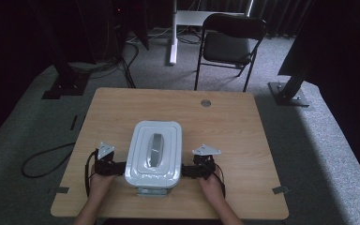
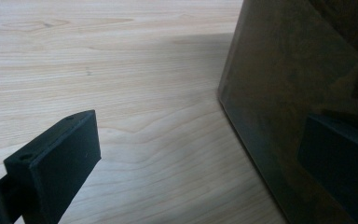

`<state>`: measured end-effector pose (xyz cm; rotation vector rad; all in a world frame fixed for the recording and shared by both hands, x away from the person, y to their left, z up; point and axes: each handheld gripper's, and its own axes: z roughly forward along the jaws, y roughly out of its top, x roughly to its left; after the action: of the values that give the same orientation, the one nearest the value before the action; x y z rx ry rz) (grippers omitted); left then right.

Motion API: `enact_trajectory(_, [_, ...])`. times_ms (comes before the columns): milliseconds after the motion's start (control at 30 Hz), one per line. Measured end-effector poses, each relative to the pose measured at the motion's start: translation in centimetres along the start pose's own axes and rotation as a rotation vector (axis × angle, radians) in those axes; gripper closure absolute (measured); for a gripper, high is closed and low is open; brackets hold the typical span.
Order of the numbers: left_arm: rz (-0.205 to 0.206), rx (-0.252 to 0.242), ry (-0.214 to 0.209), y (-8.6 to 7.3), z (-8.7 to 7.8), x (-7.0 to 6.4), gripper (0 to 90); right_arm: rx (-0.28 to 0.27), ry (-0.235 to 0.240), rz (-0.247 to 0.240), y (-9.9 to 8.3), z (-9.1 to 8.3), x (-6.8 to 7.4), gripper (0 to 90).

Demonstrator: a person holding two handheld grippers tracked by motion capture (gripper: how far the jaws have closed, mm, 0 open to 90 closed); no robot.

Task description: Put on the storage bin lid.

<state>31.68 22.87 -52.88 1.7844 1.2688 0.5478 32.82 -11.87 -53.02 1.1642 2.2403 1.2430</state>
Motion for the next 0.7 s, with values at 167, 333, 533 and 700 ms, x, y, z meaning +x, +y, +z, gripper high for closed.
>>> enact_trajectory(167, [0.008,0.005,-0.017,0.1,0.5,-1.0,0.6,0.006,-0.041,-0.033,-0.2,-0.5,-0.7,12.3])
enact_trajectory(333, [0.016,0.007,-0.024,0.4,1.1,-1.8,0.6,0.006,-0.042,-0.001,-0.5,-1.0,-1.7,12.2])
enact_trajectory(533, [0.022,0.009,-0.036,0.7,1.9,-2.5,0.6,0.013,-0.047,0.017,-0.9,-1.5,-2.5,12.3])
enact_trajectory(700, [0.025,0.012,-0.046,0.9,2.3,-3.1,0.6,0.014,-0.057,0.027,-1.2,-1.9,-3.0,12.3])
